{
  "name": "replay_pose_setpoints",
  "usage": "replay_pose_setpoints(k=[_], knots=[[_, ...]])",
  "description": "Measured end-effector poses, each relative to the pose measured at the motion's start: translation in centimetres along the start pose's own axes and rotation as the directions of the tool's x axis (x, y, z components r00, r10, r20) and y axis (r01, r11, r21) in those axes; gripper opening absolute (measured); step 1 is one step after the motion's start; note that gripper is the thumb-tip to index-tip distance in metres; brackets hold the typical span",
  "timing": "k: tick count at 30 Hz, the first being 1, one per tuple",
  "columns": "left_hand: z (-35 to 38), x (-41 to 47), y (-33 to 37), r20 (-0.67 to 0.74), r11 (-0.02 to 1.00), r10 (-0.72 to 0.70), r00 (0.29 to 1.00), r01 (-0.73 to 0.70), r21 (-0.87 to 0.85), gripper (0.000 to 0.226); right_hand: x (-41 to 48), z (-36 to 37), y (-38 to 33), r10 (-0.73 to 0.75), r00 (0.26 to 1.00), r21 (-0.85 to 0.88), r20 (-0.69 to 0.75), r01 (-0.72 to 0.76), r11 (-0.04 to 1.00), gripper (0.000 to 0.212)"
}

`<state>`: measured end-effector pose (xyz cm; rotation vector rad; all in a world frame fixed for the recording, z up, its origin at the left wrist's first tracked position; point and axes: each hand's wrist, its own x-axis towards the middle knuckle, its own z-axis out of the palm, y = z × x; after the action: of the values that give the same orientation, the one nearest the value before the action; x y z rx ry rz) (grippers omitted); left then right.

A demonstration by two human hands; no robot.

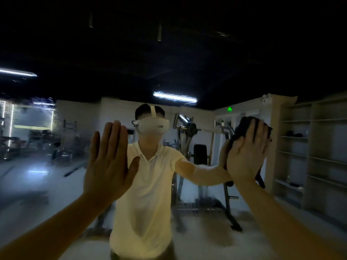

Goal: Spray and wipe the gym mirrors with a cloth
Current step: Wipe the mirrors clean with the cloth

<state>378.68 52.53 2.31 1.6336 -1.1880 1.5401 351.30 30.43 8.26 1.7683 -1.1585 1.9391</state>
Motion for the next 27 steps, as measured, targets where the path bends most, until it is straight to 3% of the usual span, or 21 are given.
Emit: replay_pose_setpoints(k=[1, 3, 8, 10, 14, 16, 19, 22, 27], knots=[[0.0, 0.0, 0.0, 0.000, 1.000, 0.006, 1.000, -0.006, 0.000, 0.084, -0.4, 0.1, -1.4, 0.082, 0.996, 0.022, -0.026, -0.082, 0.996, 0.061], [0.1, 0.0, -0.1, -0.008, 1.000, 0.018, 1.000, -0.018, -0.003, 0.084, -1.4, 0.1, -5.0, 0.079, 0.997, 0.030, -0.016, -0.078, 0.996, 0.063], [-0.3, -0.1, -0.3, -0.009, 0.996, 0.015, 1.000, -0.015, -0.087, 0.080, -5.2, 0.5, -13.3, -0.302, 0.950, 0.031, 0.082, 0.300, 0.953, 0.067], [-0.8, -0.3, -0.4, -0.016, 0.982, 0.017, 1.000, -0.020, -0.186, 0.072, -7.4, 0.8, -16.4, -0.464, 0.877, 0.070, 0.125, 0.459, 0.886, 0.065], [-2.4, -2.9, -1.3, -0.063, 0.941, -0.039, 0.997, 0.015, -0.337, 0.058, -13.8, 1.6, -19.5, -0.765, 0.616, 0.093, 0.186, 0.764, 0.638, 0.062], [-3.2, -4.7, -1.9, -0.058, 0.940, -0.069, 0.996, 0.046, -0.338, 0.056, -15.7, 1.7, -18.9, -0.835, 0.530, 0.153, 0.145, 0.822, 0.548, 0.055], [-3.9, -6.4, -2.0, -0.037, 0.949, -0.041, 0.998, 0.027, -0.315, 0.057, -16.0, 1.5, -16.6, -0.879, 0.461, 0.184, 0.124, 0.859, 0.477, 0.051], [-3.6, -6.9, -1.2, -0.015, 0.966, 0.013, 1.000, -0.017, -0.259, 0.060, -14.7, 1.1, -12.9, -0.864, 0.479, 0.132, 0.157, 0.856, 0.499, 0.052], [-1.3, -7.5, 1.5, 0.039, 0.975, 0.011, 0.999, -0.002, -0.222, 0.064, -11.5, 0.7, -4.5, -0.742, 0.651, 0.088, 0.163, 0.739, 0.668, 0.060]])
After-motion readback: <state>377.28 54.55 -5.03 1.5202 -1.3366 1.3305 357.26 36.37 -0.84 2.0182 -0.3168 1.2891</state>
